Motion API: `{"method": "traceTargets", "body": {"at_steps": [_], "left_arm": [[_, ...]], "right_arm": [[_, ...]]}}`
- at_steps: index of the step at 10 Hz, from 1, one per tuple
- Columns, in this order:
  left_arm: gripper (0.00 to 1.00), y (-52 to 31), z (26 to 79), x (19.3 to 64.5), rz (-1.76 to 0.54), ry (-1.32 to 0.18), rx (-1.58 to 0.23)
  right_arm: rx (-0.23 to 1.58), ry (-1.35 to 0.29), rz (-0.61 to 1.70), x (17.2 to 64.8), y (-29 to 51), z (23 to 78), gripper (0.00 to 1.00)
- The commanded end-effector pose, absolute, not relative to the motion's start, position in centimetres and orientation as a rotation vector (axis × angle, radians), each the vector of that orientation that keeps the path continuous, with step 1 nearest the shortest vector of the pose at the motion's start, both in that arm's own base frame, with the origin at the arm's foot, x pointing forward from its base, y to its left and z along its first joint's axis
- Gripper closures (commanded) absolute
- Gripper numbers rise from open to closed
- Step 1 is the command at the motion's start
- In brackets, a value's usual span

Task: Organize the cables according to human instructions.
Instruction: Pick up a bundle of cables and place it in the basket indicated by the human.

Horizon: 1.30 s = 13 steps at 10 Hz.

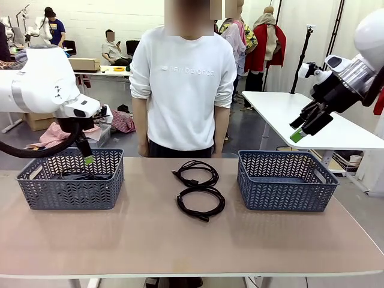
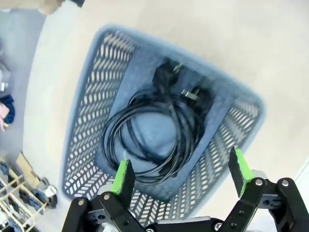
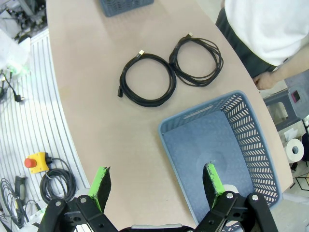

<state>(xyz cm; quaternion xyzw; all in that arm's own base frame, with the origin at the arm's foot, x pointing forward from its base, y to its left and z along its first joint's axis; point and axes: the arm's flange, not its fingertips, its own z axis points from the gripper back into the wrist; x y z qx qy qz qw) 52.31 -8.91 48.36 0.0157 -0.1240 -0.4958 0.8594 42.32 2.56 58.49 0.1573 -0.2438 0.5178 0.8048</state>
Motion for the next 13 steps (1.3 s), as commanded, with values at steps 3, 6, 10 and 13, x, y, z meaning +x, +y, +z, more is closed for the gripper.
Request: {"method": "traceTargets", "body": {"at_steps": [3,6,10,13], "left_arm": [[0.0,-13.7,49.9,47.7,-1.094,-0.4,-0.119],[0.0,-15.2,50.5,44.2,-1.163,-0.441,-0.295],[0.0,-15.8,49.7,42.6,-1.173,-0.454,-0.346],[0.0,-16.6,50.3,43.0,-1.167,-0.454,-0.318]], "right_arm": [[0.333,-0.522,1.11,42.4,2.6,58.8,0.0],[0.333,-0.522,1.11,42.4,2.6,58.8,0.0],[0.333,-0.522,1.11,42.4,2.6,58.8,0.0],[0.333,-0.522,1.11,42.4,2.6,58.8,0.0]]}}
